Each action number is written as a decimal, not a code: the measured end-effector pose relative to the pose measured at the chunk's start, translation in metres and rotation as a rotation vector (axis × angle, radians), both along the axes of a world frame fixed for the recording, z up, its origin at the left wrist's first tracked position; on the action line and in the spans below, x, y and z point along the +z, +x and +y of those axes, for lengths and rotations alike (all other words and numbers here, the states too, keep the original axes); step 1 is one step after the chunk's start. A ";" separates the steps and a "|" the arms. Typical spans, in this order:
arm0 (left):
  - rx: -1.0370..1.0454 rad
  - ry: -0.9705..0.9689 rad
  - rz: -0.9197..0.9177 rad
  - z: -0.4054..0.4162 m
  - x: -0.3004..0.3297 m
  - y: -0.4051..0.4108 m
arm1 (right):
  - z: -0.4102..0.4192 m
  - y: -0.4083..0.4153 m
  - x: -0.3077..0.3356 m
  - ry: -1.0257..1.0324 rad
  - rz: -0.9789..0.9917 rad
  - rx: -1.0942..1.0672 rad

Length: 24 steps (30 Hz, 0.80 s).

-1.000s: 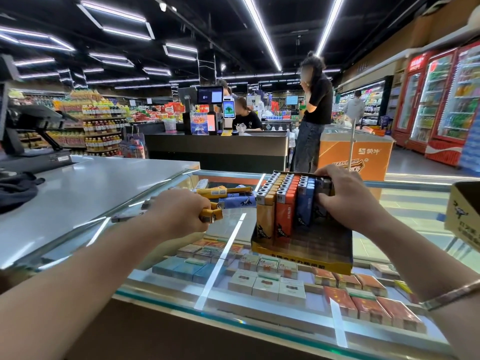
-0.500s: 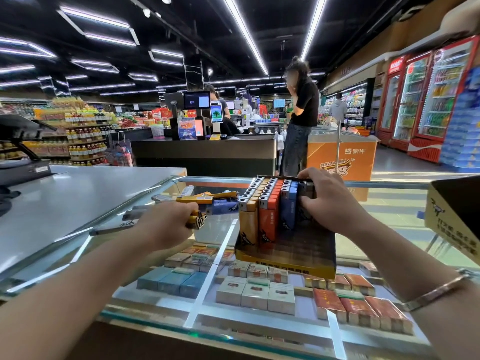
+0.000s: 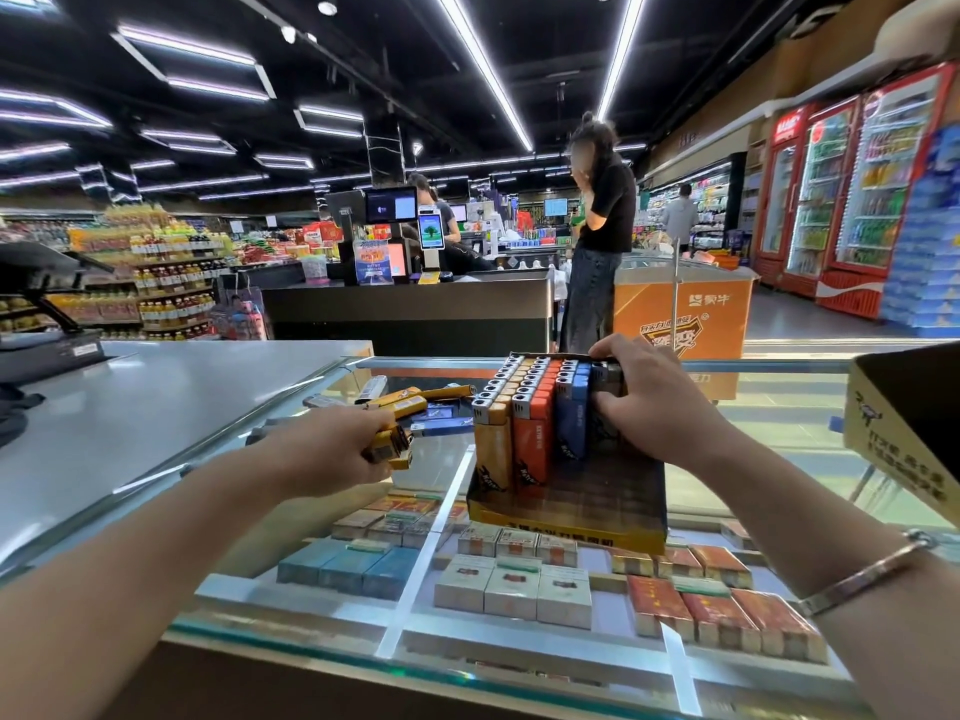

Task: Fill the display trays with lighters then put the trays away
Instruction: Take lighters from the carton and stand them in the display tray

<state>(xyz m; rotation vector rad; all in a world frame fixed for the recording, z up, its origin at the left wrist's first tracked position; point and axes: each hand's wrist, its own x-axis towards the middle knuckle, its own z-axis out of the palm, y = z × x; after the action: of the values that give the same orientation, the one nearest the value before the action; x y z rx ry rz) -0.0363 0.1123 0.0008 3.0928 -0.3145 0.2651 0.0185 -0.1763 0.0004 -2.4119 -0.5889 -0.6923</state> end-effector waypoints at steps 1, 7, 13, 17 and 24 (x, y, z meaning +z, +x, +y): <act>0.014 -0.060 0.048 -0.001 0.000 -0.001 | 0.000 0.000 0.000 0.000 0.002 0.000; 0.056 -0.328 0.273 -0.008 0.000 -0.001 | 0.000 -0.001 0.001 -0.003 0.009 -0.002; -0.035 -0.406 0.086 -0.019 -0.003 0.004 | 0.000 -0.002 0.002 -0.010 0.011 -0.007; -0.200 -0.630 -0.135 -0.030 0.016 0.007 | 0.000 -0.002 0.003 -0.011 0.013 -0.008; -0.412 -1.130 -0.231 -0.086 0.056 0.008 | 0.000 -0.001 0.004 -0.007 0.009 -0.003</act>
<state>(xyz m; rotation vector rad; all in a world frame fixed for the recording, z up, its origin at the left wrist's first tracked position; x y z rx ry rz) -0.0283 0.0265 0.0570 1.8464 -0.5478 0.5434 0.0170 -0.1760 0.0039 -2.4220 -0.5848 -0.6816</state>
